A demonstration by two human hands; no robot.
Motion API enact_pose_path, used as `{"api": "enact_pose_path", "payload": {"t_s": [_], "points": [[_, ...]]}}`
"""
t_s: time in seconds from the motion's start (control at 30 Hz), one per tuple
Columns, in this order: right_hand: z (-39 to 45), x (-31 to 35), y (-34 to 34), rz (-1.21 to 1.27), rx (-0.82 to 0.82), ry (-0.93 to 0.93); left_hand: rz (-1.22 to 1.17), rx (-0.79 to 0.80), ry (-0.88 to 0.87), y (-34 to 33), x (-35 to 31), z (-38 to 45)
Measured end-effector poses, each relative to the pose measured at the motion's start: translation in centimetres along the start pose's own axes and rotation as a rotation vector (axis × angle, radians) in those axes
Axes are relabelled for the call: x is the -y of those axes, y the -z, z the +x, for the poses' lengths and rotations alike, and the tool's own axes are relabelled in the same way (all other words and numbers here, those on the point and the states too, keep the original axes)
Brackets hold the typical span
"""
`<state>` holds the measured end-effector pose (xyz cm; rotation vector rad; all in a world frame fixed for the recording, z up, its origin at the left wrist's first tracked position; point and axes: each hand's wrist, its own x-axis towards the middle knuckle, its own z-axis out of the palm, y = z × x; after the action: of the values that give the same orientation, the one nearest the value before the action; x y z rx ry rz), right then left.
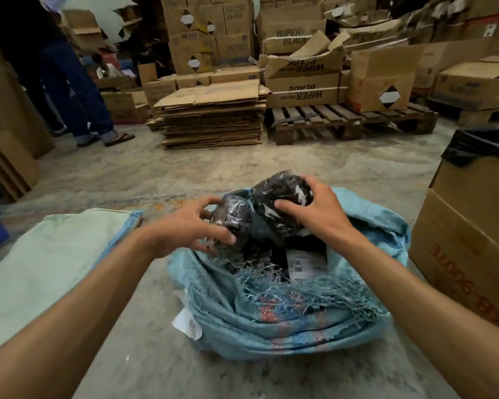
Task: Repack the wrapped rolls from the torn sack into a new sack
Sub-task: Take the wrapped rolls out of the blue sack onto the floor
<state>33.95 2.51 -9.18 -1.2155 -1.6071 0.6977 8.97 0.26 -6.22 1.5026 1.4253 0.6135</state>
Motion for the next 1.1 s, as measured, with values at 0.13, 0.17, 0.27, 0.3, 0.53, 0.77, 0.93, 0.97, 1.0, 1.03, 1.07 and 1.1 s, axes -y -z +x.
{"api": "enact_pose_path", "payload": {"t_s": [0.13,0.17,0.27,0.3,0.53,0.77,0.93,0.97,1.0,1.03,1.07,1.1], "points": [[-2.0,4.5,-3.9,0.213,0.336,-0.093,0.207,-0.001,0.042,2.8,3.2,-4.8],[-2.9,4.9,-5.5,0.208,0.439,-0.115,0.240,0.037,0.081,3.1,5.0,-5.9],[-6.3,4.4,-10.2,0.028,0.789,-0.131,0.397,0.298,0.186,1.9,11.6,-9.1],[-7.7,3.6,-11.7,-0.081,0.901,-0.117,0.459,0.344,0.217,1.0,13.9,-9.9],[-16.6,-5.0,-18.8,-0.459,1.124,-0.152,0.718,0.231,0.295,-2.6,25.3,-12.0],[-13.9,-0.6,-13.3,-0.576,1.183,0.103,0.835,0.290,0.292,-1.4,19.1,-9.3],[-8.3,1.9,-7.7,-0.333,0.676,-0.022,0.656,-0.001,-0.119,-2.0,10.5,-5.9],[-7.0,1.1,-6.8,-0.306,0.520,-0.068,0.608,-0.024,-0.166,-2.6,8.9,-4.9],[-5.6,0.2,-6.3,-0.310,0.391,-0.095,0.549,-0.038,-0.191,-3.1,7.6,-4.1],[-4.4,-0.9,-6.0,-0.351,0.305,-0.106,0.493,-0.047,-0.205,-3.6,6.5,-3.1],[-3.1,-2.3,-5.5,-0.430,0.266,-0.108,0.460,-0.055,-0.216,-4.3,5.5,-1.7],[-2.1,-3.6,-5.4,-0.527,0.265,-0.109,0.456,-0.060,-0.217,-5.0,4.9,-0.2]]}}
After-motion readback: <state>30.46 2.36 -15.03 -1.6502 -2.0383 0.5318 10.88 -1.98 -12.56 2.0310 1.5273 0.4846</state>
